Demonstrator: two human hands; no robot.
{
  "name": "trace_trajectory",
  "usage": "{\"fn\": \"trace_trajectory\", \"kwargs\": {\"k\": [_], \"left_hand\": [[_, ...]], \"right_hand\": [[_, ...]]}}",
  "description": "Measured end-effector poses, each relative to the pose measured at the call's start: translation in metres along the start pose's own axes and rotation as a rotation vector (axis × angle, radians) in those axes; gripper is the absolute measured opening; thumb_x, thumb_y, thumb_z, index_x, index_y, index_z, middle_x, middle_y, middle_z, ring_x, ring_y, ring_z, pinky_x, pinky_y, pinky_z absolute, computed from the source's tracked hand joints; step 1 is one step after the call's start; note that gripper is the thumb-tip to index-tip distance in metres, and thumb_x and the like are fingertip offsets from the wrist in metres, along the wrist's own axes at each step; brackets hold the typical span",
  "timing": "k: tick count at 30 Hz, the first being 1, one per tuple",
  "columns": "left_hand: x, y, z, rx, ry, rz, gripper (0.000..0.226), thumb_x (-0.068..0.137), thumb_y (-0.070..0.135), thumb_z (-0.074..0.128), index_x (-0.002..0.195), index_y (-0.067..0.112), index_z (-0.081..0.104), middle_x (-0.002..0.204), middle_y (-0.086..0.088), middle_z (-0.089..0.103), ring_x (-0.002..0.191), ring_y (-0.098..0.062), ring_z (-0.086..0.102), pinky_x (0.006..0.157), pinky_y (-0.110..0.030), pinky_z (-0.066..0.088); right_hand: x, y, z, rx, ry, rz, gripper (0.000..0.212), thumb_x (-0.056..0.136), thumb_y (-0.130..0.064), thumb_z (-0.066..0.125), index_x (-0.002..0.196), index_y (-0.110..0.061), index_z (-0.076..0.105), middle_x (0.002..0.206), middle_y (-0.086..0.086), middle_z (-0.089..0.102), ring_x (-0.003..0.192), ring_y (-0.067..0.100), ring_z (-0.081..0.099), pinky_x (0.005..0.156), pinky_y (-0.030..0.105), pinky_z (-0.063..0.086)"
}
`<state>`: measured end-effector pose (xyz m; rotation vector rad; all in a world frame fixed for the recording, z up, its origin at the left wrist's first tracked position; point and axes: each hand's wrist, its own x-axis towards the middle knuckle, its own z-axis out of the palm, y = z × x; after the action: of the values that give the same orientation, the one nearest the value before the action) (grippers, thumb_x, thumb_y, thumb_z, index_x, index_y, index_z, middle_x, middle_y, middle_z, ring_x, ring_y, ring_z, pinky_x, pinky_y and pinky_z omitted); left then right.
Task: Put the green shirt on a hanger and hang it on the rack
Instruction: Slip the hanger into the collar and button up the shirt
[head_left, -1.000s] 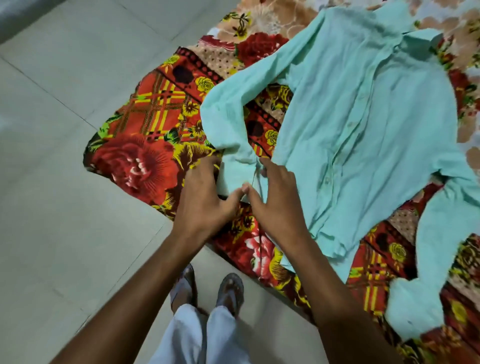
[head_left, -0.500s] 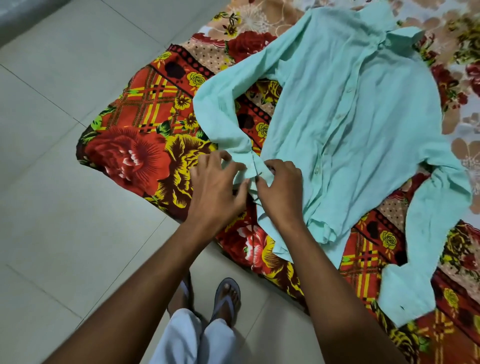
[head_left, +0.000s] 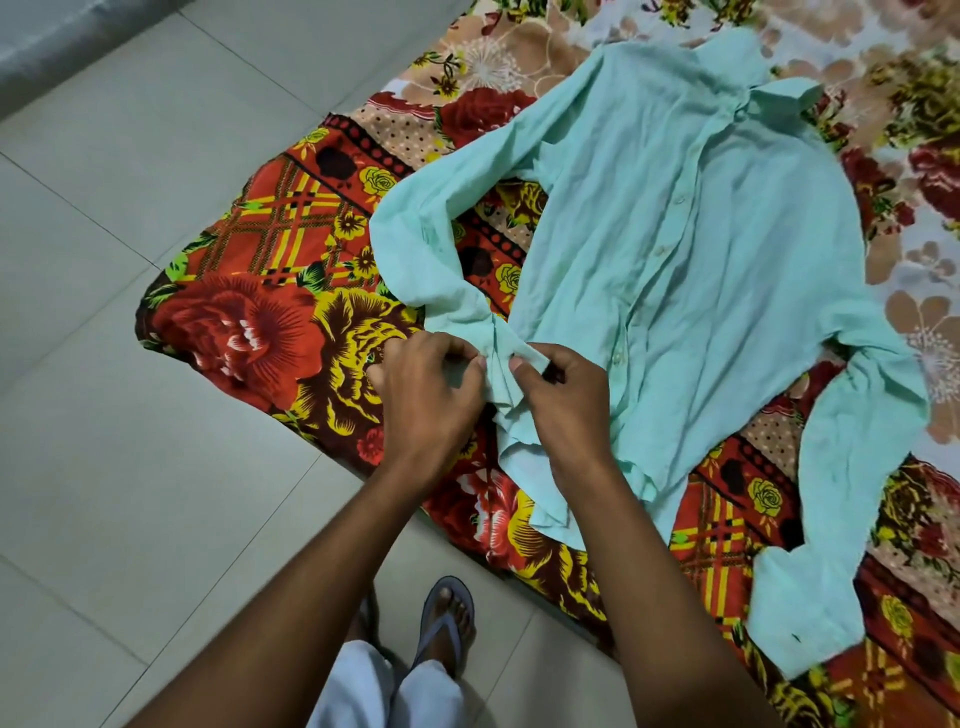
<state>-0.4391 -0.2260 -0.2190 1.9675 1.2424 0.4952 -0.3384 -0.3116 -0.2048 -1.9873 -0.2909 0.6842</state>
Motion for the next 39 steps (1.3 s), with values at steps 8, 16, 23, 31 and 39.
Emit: {"fn": "trace_trajectory", "kwargs": {"k": [8, 16, 23, 31, 39], "left_hand": [[-0.006, 0.008, -0.01, 0.041, 0.034, 0.178, 0.01, 0.09, 0.038, 0.07, 0.088, 0.028, 0.073, 0.091, 0.015, 0.064, 0.099, -0.011, 0.045, 0.078, -0.032, 0.016], [-0.007, 0.005, -0.009, 0.078, 0.067, 0.19, 0.011, 0.091, 0.034, 0.07, 0.089, 0.024, 0.074, 0.092, 0.012, 0.068, 0.097, -0.013, 0.047, 0.079, -0.029, 0.014], [-0.01, 0.003, -0.012, 0.09, 0.061, 0.223, 0.009, 0.094, 0.03, 0.068, 0.091, 0.022, 0.071, 0.094, 0.01, 0.069, 0.095, -0.013, 0.046, 0.081, -0.03, 0.016], [-0.012, 0.003, -0.01, 0.052, 0.016, 0.147, 0.009, 0.092, 0.024, 0.066, 0.094, 0.02, 0.074, 0.095, 0.007, 0.073, 0.095, -0.022, 0.058, 0.089, -0.041, 0.033], [-0.011, 0.001, -0.017, -0.401, -0.122, -0.088, 0.024, 0.098, 0.032, 0.065, 0.096, 0.014, 0.08, 0.084, 0.002, 0.078, 0.079, -0.015, 0.074, 0.073, -0.042, 0.06]], "right_hand": [[-0.004, -0.005, 0.002, 0.171, -0.128, 0.068, 0.014, 0.096, -0.013, 0.069, 0.106, -0.013, 0.078, 0.094, 0.003, 0.08, 0.088, 0.015, 0.076, 0.078, 0.028, 0.06], [-0.005, -0.003, -0.002, 0.176, -0.152, 0.0, 0.014, 0.097, -0.016, 0.068, 0.104, -0.01, 0.079, 0.089, 0.003, 0.08, 0.082, 0.009, 0.073, 0.075, 0.023, 0.057], [-0.002, -0.005, -0.004, 0.393, -0.297, 0.15, 0.029, 0.099, -0.025, 0.058, 0.085, -0.018, 0.083, 0.093, 0.006, 0.079, 0.093, 0.013, 0.073, 0.085, 0.029, 0.056], [-0.003, -0.004, -0.007, 0.028, -0.237, -0.128, 0.016, 0.094, -0.009, 0.071, 0.107, -0.008, 0.079, 0.096, -0.001, 0.08, 0.088, 0.003, 0.075, 0.076, 0.014, 0.056], [0.001, -0.008, 0.002, -0.218, -0.129, -0.298, 0.011, 0.089, -0.02, 0.077, 0.098, -0.014, 0.081, 0.091, -0.004, 0.078, 0.084, 0.004, 0.073, 0.08, 0.024, 0.061]]}}
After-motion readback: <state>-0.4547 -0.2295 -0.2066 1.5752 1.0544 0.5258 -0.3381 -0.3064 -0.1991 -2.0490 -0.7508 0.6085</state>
